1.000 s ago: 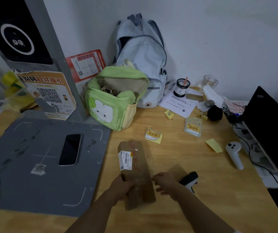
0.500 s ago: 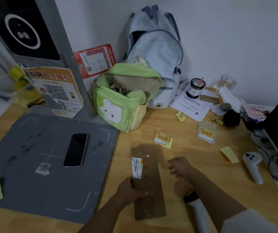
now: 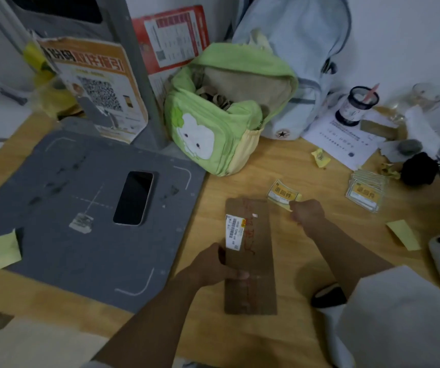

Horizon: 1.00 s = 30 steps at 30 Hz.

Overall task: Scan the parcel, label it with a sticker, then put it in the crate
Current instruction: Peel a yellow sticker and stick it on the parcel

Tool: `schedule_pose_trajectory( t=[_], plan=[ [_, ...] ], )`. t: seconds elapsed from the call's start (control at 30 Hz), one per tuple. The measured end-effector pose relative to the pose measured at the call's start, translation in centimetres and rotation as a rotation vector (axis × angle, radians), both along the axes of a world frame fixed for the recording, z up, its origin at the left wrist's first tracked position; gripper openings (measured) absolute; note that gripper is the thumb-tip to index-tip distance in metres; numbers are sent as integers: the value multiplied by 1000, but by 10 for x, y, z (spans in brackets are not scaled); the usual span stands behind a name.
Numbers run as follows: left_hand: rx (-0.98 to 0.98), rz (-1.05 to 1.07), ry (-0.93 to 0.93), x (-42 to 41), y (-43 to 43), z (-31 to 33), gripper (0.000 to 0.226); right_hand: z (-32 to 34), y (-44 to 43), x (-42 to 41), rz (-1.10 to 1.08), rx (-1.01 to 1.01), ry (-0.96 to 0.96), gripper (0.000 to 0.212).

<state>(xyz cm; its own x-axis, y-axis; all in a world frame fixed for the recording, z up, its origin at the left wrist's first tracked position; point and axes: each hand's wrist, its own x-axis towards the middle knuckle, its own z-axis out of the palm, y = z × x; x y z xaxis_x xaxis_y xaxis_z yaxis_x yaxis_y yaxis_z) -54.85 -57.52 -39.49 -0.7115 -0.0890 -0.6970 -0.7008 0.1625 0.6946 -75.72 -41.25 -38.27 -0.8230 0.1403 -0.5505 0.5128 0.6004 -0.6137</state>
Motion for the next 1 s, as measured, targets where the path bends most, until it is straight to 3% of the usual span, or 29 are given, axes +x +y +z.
schedule_pose_trajectory(
  t=[0.17, 0.27, 0.4, 0.6, 0.73, 0.83, 0.9, 1.0],
  plan=[
    [-32, -10, -24, 0, -3, -3, 105, -16, -9, -7, -38, 88, 52, 42],
    [-33, 1, -22, 2, -3, -5, 102, -21, -13, -12, -68, 106, 75, 45],
    [-30, 8, -27, 3, -2, -6, 98, -22, -17, -12, -59, 145, 64, 33],
    [-44, -16, -71, -2, -2, -2, 100, -4, -21, -3, -100, 6, 99, 24],
    [-116, -41, -109, -14, 3, 18, 86, 16, -16, 16, -136, -122, 147, 24],
    [-403, 88, -2, -26, 5, 49, 81, 33, -10, 34, -147, -136, 181, 24],
    [-522, 177, 168, -35, 8, 74, 63, 48, -7, 44, -139, -156, 185, 23],
    [-602, 136, 450, -47, 13, 111, 33, 75, -7, 53, -92, -190, 207, 21]
  ],
)
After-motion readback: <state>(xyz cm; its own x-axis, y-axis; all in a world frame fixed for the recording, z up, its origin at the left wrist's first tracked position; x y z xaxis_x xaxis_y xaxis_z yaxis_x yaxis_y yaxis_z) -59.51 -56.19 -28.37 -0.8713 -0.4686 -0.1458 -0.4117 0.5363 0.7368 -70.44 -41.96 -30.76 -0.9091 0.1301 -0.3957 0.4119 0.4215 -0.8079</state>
